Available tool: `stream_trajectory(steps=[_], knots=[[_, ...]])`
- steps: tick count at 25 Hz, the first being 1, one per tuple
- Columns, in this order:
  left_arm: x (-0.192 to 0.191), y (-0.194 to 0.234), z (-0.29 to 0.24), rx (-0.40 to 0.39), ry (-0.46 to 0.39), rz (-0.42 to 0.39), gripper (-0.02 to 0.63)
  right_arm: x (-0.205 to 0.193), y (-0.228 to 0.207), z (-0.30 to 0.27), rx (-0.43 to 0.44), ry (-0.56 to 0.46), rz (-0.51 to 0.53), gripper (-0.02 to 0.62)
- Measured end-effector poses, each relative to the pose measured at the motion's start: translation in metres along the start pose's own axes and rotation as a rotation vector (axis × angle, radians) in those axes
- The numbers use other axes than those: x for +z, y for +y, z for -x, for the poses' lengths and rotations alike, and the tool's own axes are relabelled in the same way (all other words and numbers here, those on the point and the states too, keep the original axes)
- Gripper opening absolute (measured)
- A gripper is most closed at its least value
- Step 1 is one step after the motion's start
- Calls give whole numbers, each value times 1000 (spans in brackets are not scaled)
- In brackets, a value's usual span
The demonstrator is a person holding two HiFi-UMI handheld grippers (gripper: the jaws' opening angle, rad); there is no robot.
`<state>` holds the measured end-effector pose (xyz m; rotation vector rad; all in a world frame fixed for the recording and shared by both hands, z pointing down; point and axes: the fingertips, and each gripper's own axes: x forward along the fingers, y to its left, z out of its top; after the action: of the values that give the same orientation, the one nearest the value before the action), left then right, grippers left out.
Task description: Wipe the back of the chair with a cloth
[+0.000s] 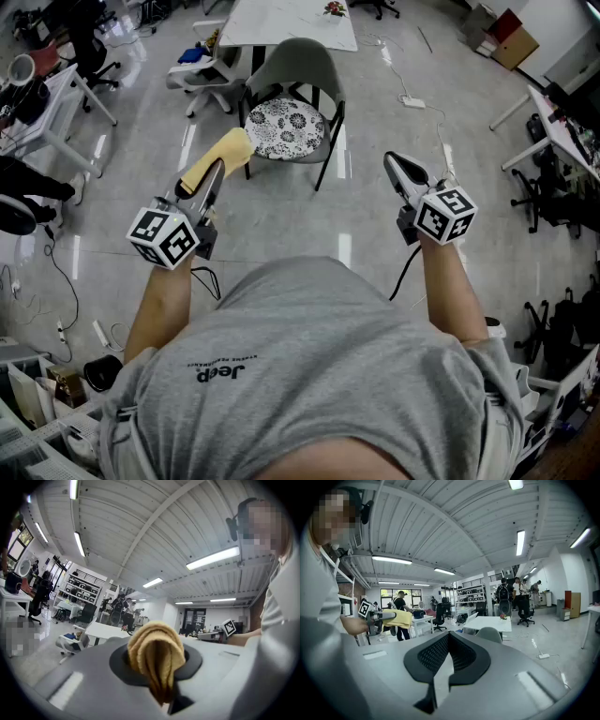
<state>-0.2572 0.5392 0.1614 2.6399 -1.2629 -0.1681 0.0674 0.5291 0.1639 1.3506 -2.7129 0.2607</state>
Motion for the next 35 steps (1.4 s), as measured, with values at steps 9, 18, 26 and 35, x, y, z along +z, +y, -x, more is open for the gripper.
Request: stream_trajectory(steps=[9,18,26,35], knots=[[-3,-6,-7,0,2,-5,117,-1,-8,3,5,-4,3,2],[-3,-11,-13,11,4,-5,117,5,-13,3,46,-24,-48,3],[1,-32,-21,15,11,-23,117,10,-26,18,54,-26,-37,3],[-3,-79,-34,49,-1,-30,117,15,-45,53,119,-51,-29,3]])
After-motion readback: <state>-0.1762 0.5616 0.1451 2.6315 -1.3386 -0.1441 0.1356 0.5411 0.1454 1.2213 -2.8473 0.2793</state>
